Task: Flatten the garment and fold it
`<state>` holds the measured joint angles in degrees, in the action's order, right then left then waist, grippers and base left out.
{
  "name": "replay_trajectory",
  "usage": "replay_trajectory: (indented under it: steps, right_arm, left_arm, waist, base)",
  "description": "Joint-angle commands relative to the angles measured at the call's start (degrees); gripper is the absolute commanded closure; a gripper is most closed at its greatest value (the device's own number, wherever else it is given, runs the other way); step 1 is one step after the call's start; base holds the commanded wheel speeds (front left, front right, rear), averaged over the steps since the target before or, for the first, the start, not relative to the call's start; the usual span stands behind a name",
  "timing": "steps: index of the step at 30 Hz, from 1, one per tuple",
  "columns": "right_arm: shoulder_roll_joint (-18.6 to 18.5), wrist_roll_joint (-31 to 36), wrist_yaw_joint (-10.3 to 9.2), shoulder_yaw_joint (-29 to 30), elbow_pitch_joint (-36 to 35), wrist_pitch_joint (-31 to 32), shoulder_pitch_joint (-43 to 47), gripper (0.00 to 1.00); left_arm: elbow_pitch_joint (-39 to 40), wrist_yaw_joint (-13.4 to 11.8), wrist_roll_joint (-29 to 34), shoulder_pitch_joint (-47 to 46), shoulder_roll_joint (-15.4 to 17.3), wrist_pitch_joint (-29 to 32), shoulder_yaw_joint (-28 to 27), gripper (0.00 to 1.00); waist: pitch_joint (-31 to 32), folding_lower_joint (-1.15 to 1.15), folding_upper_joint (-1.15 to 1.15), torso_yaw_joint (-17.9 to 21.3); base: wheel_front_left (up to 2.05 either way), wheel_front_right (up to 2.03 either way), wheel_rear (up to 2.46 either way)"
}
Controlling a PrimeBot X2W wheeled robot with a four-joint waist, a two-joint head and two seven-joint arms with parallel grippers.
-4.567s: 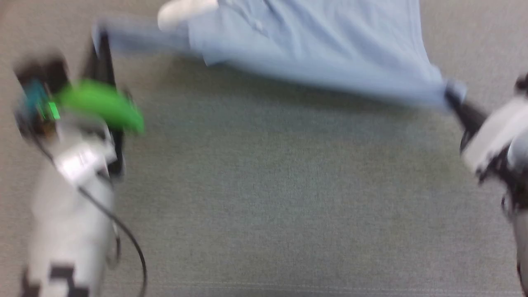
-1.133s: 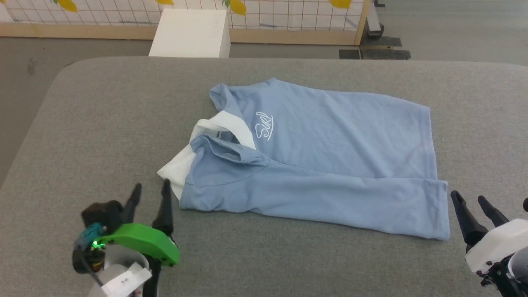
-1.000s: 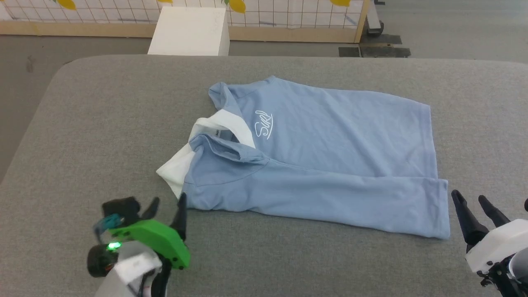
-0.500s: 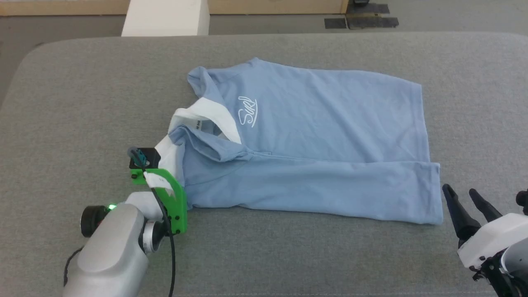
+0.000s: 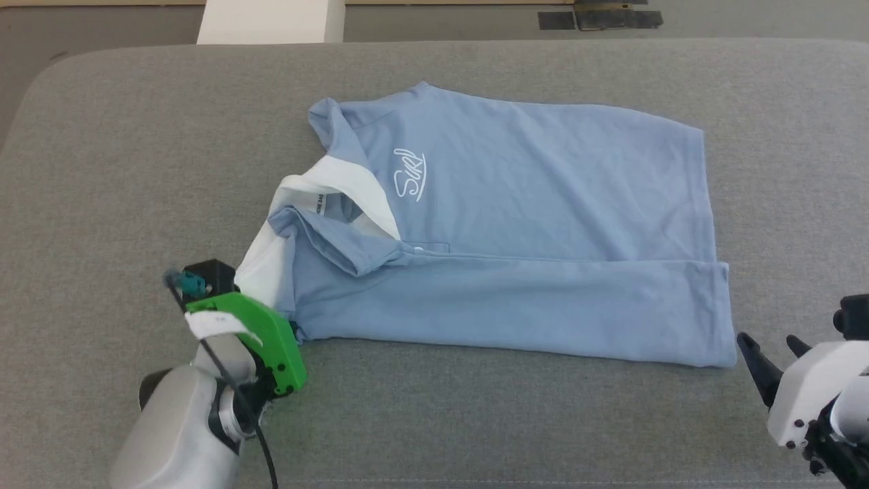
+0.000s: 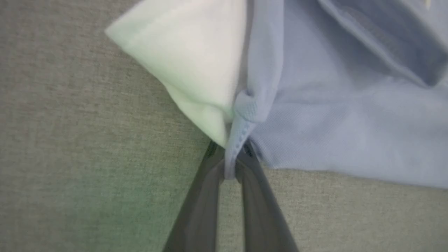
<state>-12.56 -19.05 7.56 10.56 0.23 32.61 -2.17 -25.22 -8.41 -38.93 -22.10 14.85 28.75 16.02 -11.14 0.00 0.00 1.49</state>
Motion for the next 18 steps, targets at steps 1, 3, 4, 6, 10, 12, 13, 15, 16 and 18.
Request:
replay_trajectory:
  steps: [1, 3, 4, 6, 10, 12, 13, 15, 16, 18]
  right_arm:
    - [0.52, 1.72, -0.08, 0.34, -0.18, 3.4, -1.8, 0.0]
    - [0.44, 4.47, -0.08, -0.42, 0.06, 8.3, -3.01, 0.0]
    - [0.58, 5.28, -0.08, -0.75, 0.21, 10.2, -3.69, 0.0]
    - [0.13, 7.29, -0.08, -1.99, 0.78, 14.02, -5.23, 0.0]
    - [-0.89, 9.99, -0.08, -4.03, 3.15, 18.85, -8.23, 0.0]
    - [-1.24, 10.92, -0.08, -4.94, 4.83, 20.03, -9.49, 0.0]
    - [-1.26, 11.26, -0.08, -5.44, 5.74, 20.2, -10.06, 0.0]
    - [-1.05, 11.6, -0.08, -6.54, 7.43, 20.48, -10.72, 0.0]
    - [-1.08, 11.77, -0.08, -7.21, 8.16, 20.52, -10.89, 0.0]
    - [-1.09, 11.33, -0.08, -8.71, 9.83, 20.78, -11.0, 0.0]
  left_arm:
    - [1.12, -0.12, -0.69, 3.01, -0.46, -0.82, -0.04, 1.0]
    - [4.03, -0.51, -0.72, 4.18, -0.5, -1.89, -0.37, 1.0]
    - [5.18, -0.72, -0.57, 4.59, -0.45, -2.19, -0.36, 1.0]
    - [7.55, -1.1, -0.47, 5.24, -0.47, -2.49, -0.34, 1.0]
    - [11.05, -1.71, -0.21, 5.43, -0.4, -2.6, -0.23, 1.0]
    - [12.3, -2.02, -0.12, 5.29, -0.38, -2.5, -0.19, 1.0]
    - [12.81, -2.16, -0.09, 5.27, -0.35, -2.49, -0.19, 1.0]
    - [13.54, -2.33, -0.21, 5.38, -0.38, -2.41, -0.21, 1.0]
    - [13.8, -2.38, -0.25, 5.47, -0.4, -2.47, -0.22, 1.0]
    - [14.1, -2.54, -0.43, 5.73, -0.45, -2.43, -0.26, 1.0]
  waist:
    - [-0.12, 0.0, 0.0, -0.6]
    - [-0.49, 0.0, 0.0, -1.06]
    - [-0.72, 0.0, 0.0, -1.25]
    - [-1.45, 0.0, 0.0, -1.76]
    - [-3.29, 0.0, 0.0, -2.61]
    - [-4.14, 0.0, 0.0, -2.93]
    - [-4.54, 0.0, 0.0, -3.06]
    - [-5.2, 0.0, 0.0, -3.25]
    - [-5.42, 0.0, 0.0, -3.3]
    - [-5.77, 0.0, 0.0, -3.45]
  base:
    - [0.0, 0.0, 0.0]
    - [0.0, 0.0, 0.0]
    - [0.0, 0.0, 0.0]
    - [0.0, 0.0, 0.0]
    - [0.0, 0.0, 0.0]
    - [0.0, 0.0, 0.0]
    - [0.0, 0.0, 0.0]
    - [0.0, 0.0, 0.0]
    - [0.0, 0.0, 0.0]
    - [0.0, 0.0, 0.0]
